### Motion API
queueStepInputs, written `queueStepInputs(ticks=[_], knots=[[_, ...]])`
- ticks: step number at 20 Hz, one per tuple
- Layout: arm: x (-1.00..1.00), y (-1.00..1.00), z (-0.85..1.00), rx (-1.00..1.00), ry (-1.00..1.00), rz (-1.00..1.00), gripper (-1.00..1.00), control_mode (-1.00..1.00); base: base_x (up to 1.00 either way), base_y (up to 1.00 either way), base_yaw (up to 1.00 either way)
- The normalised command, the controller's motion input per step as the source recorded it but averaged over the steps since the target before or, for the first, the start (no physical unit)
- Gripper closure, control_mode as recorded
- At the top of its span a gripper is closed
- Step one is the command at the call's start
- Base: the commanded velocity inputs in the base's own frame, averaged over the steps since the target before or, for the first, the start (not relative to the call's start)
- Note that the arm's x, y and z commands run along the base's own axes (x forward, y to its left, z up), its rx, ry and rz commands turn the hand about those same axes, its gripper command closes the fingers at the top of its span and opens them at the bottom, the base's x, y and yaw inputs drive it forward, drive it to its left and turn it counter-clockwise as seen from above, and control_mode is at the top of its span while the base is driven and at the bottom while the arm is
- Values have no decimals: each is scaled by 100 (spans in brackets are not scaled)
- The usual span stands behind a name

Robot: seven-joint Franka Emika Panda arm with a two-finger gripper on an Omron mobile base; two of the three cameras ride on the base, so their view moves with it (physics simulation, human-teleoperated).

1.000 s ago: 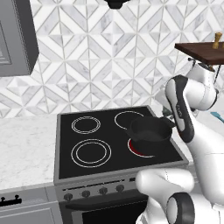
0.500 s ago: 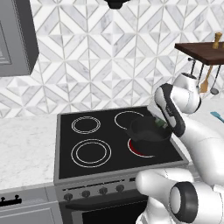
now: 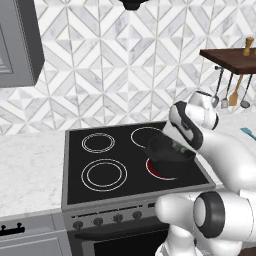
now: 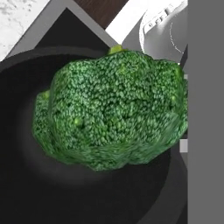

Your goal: Put the broccoli and lemon in the pot. Retrieve the spatula and lightly stir the vegetables in the pot.

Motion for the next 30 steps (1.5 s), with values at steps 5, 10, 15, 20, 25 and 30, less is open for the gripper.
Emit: queueStepInputs(ticks=[5, 10, 15, 20, 25, 30], knots=[[10, 12, -37, 0, 11, 0, 100, -100, 0, 0, 0], [6, 6, -37, 0, 9, 0, 100, -100, 0, 0, 0], [5, 0, -34, 0, 7, 0, 100, -100, 0, 0, 0], [6, 1, -29, 0, 5, 0, 100, -100, 0, 0, 0], [34, 11, -41, 0, 2, 1, -100, -100, 0, 0, 0], [29, 1, -36, 0, 1, 3, -100, -100, 0, 0, 0]])
